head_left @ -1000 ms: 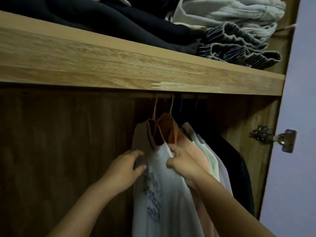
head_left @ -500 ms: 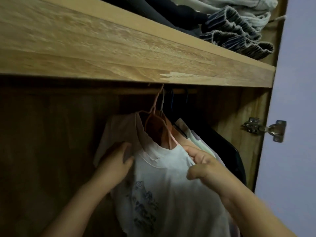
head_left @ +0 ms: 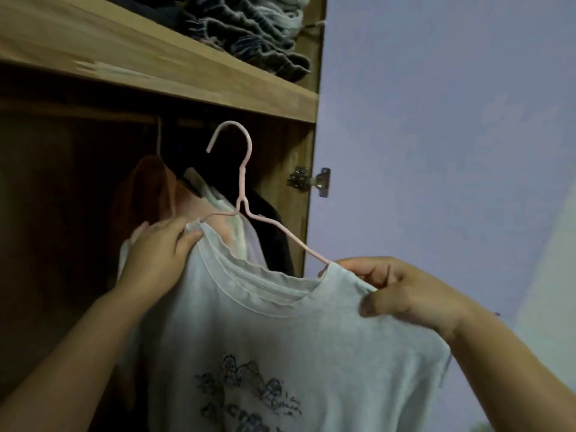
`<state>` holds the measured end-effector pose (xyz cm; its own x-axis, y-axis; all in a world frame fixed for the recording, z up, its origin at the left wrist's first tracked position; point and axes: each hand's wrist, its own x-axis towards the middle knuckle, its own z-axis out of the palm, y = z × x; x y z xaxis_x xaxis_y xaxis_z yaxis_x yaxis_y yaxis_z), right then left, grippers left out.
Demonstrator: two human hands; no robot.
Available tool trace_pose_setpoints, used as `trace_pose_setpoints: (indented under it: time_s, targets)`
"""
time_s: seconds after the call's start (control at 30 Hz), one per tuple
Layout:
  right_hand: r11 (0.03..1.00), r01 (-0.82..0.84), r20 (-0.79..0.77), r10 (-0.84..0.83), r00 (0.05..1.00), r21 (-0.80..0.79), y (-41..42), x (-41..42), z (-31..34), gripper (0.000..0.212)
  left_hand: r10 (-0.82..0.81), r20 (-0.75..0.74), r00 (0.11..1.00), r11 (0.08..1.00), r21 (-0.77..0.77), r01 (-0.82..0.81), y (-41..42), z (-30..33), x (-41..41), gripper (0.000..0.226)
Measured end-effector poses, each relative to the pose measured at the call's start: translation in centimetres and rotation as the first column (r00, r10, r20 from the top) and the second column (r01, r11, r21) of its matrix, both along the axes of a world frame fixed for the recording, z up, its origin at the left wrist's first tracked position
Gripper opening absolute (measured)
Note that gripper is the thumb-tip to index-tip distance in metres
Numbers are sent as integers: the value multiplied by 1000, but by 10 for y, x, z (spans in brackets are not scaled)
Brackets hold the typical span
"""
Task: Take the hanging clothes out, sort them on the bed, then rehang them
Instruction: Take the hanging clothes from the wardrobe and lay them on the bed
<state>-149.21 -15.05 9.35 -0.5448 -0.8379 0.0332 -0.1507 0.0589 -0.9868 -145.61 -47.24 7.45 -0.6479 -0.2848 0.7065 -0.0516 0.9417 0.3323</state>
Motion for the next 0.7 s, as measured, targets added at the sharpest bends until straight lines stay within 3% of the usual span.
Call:
trace_pose_setpoints:
  time_s: [0.13,0.27,0.3,0.4,0.53,0.7]
  targets:
    - [976,170,-224,-138,965,133,83,28,3,52,-199,-59,978,973,110,204,77,-10,13,32]
    - [843,458,-540,-254,802,284,160,62,3,30,-324,-77,943,938,107,331,152,-28,20,39]
    - [798,525,-585,-283,760,296,177,71,2,21,-345,-79,935,930,103,352,170,-32,20,42]
    - [642,718,-662,-419,621,268,227,91,-5,43,-413,-63,908,903,99,418,226,-41,16,54]
    - [421,901,-719,-594,360,104,284,119,-18,7,-543,-66,837,834,76,547,302,-45,7,41]
    - [65,998,-800,-599,28,-14,346,152,-39,29,-716,-48,696,687,127,715,389,-45,-9,45]
